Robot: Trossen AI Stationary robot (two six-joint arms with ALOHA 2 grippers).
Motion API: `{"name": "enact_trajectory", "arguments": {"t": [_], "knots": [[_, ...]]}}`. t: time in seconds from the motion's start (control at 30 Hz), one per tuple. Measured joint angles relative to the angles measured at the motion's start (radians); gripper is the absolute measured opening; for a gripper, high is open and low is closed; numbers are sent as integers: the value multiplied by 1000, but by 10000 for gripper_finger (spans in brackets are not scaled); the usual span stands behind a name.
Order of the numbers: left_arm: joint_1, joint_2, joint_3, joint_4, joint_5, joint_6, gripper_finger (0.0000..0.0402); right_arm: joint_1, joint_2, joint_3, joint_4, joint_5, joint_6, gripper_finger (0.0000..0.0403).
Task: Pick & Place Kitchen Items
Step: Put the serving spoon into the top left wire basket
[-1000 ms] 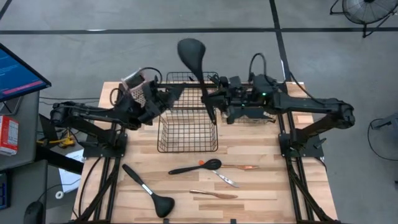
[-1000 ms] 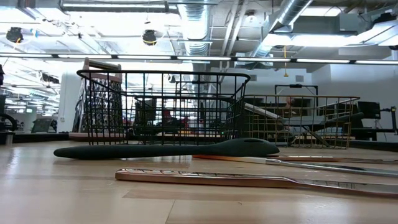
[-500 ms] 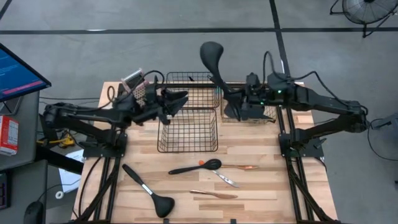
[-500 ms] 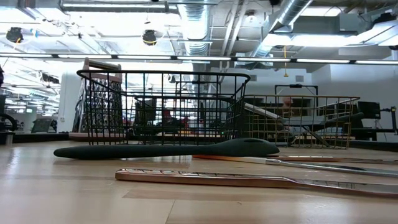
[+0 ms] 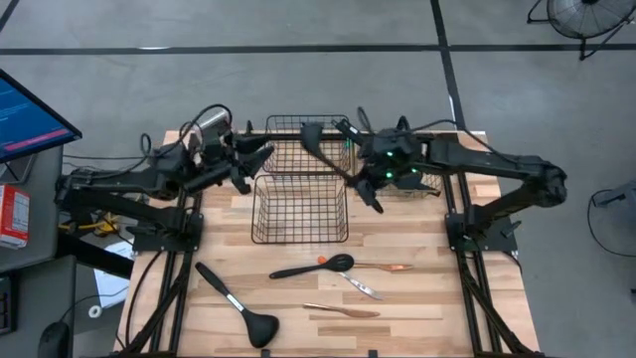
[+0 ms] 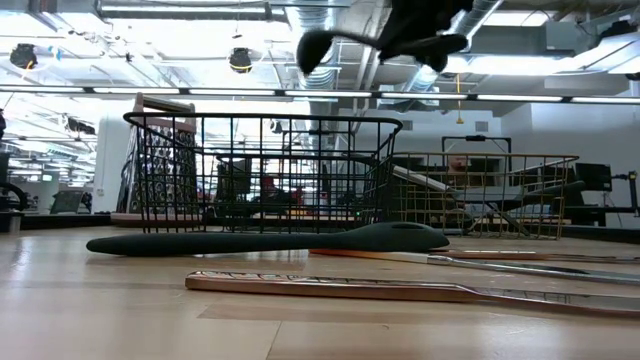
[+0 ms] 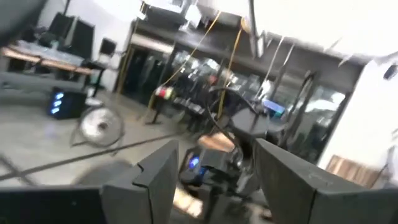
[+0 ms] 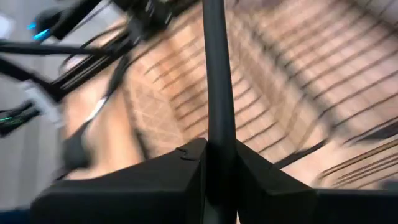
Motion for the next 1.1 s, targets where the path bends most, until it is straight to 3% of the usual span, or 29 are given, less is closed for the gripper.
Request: {"name": "enact_trajectory", "arguments": {"t": [0.13, 0.33, 0.57, 0.9, 1.1], "knots": [[0, -4, 0, -117, -1, 162, 190, -39, 55, 0, -8, -203, 69, 43], [0, 63, -1, -176, 4, 481, 190, -60, 90, 0, 44, -396, 140, 46], [-5, 222, -1, -178, 140, 722, 202, -60, 91, 0, 78, -413, 172, 44], [-22, 288, 27, -176, 95, 846, 270, -63, 91, 0, 72, -409, 171, 46], [3, 311, 28, -188, 87, 947, 280, -75, 91, 0, 72, -406, 175, 46]]}}
